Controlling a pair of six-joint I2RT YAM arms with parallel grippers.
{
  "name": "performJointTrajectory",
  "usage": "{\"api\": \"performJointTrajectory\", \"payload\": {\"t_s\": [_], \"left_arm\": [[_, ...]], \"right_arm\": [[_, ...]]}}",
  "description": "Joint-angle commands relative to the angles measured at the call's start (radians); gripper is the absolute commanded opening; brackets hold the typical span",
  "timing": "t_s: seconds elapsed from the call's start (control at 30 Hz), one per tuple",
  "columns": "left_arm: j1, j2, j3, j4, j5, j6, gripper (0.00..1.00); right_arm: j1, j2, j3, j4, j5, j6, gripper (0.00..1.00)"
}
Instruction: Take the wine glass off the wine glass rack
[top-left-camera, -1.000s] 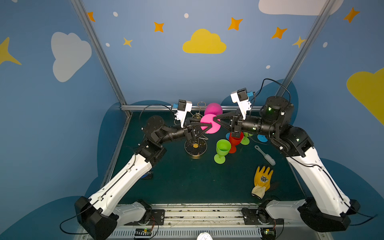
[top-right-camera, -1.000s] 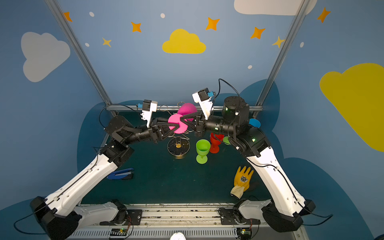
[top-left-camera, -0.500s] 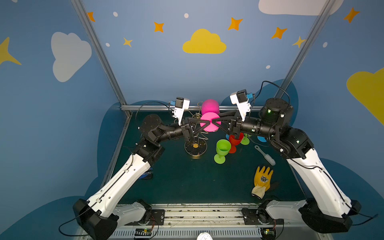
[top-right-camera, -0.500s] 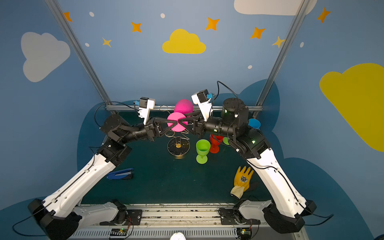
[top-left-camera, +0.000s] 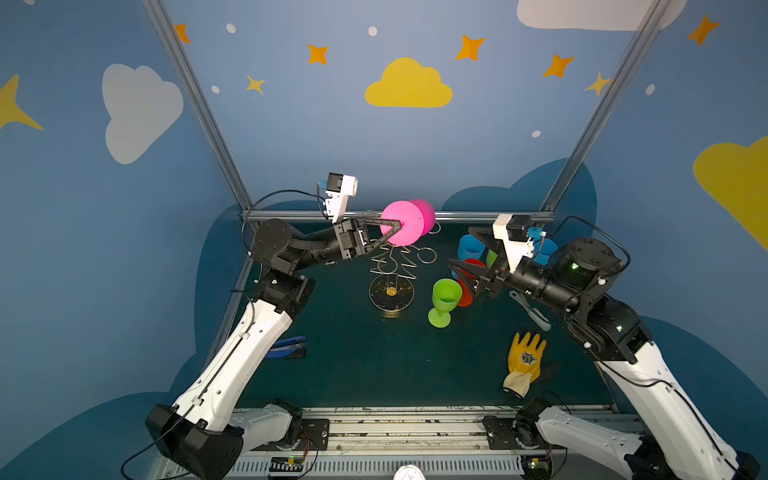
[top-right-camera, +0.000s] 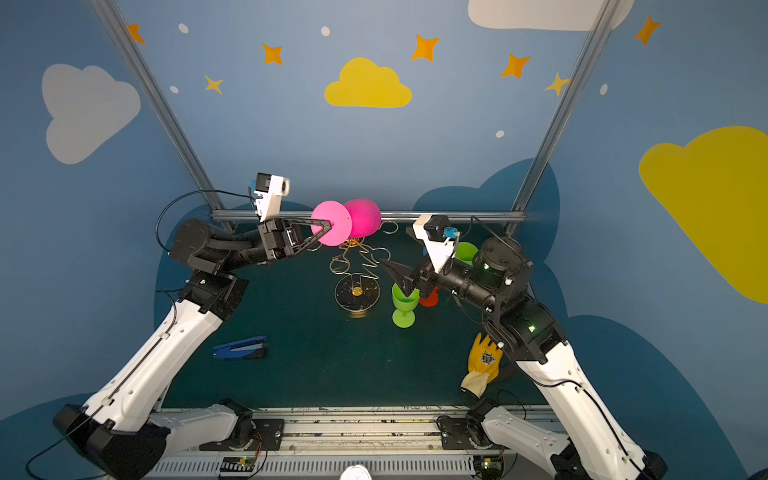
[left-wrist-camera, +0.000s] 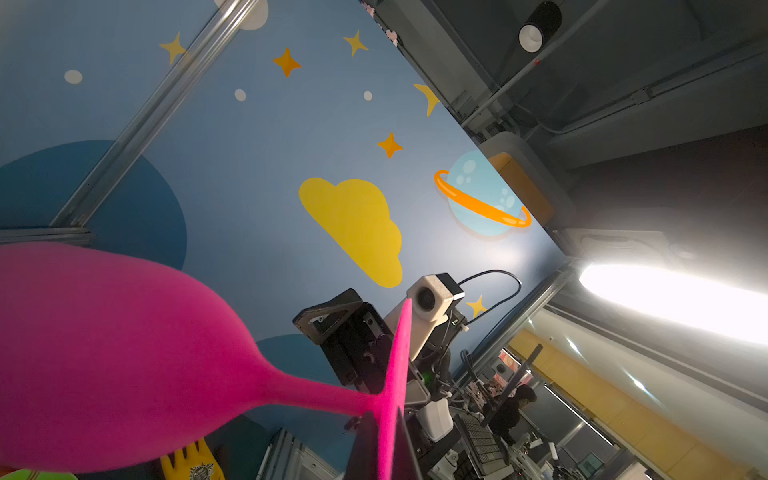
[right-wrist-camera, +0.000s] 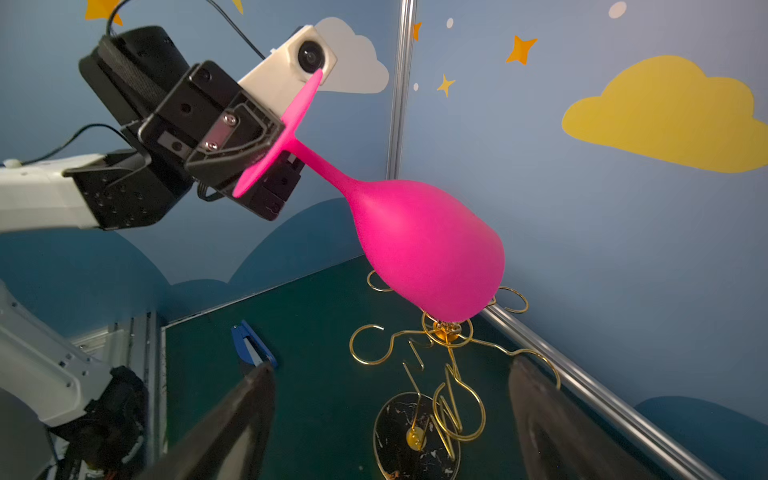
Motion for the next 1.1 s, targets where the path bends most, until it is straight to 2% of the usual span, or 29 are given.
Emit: {"api": "performJointTrajectory", "payload": {"t_s": [0.0, 0.17, 0.47, 1.07], "left_arm": [[0.005, 0.014, 0.022, 0.071, 0.05, -0.106, 0.03], [0.008, 0.022, 0.014, 0.079, 0.064, -0.145, 0.03], [0.008, 0.021, -0.002, 0.12, 0.067, -0.197, 0.03], [0.003, 0.056, -0.011, 0.263, 0.095, -0.347, 0.04]], "right_arm": [[-0.007, 0.015, -0.058, 0.169, -0.011, -0.145, 0.89], [-0.014, 0.069, -0.064, 0.253, -0.083, -0.234, 0.9], [-0.02, 0.177, -0.013, 0.279, -0.19, -0.242, 0.9], [-0.011, 0.294, 0.057, 0.284, -0.158, -0.244, 0.89]]}}
